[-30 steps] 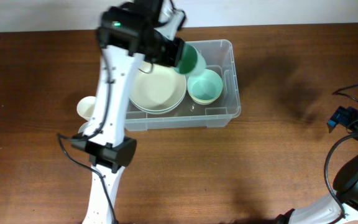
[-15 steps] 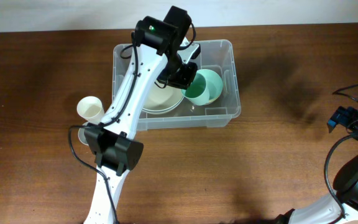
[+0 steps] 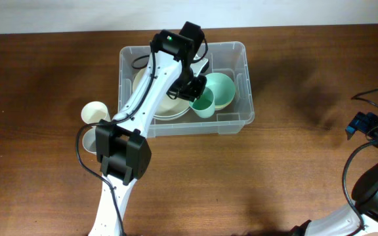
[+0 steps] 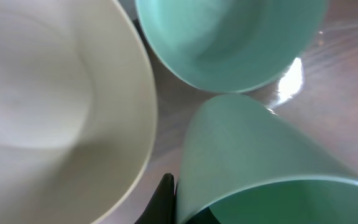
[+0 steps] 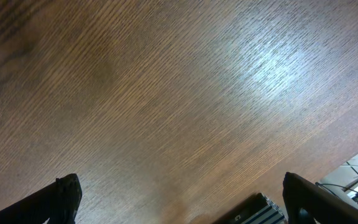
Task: Pack container
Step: 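Lower the mint green cup into the container front and release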
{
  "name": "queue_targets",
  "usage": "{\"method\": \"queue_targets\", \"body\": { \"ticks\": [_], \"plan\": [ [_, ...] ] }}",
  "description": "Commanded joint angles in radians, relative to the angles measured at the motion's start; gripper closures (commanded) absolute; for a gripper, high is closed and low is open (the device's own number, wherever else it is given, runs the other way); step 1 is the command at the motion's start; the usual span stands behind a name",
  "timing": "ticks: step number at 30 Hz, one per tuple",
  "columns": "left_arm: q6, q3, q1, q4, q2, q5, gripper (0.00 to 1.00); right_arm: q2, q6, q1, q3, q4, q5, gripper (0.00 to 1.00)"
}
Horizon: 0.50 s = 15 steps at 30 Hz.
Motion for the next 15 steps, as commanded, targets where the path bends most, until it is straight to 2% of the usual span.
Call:
{"method": "queue_targets", "body": {
  "ticks": [1, 15],
  "plan": [
    [-0.007, -0.029, 0.000, 0.020, -0.023, -0.031, 0.99, -0.018, 0.003, -0.005, 0.013, 0.000, 0.009, 0.01],
    [-0.018, -0.133, 0.000, 0.048, -0.021, -0.029, 0.99, -0.018, 0.003, -0.005, 0.013, 0.000, 0.009, 0.01]
  ]
}}
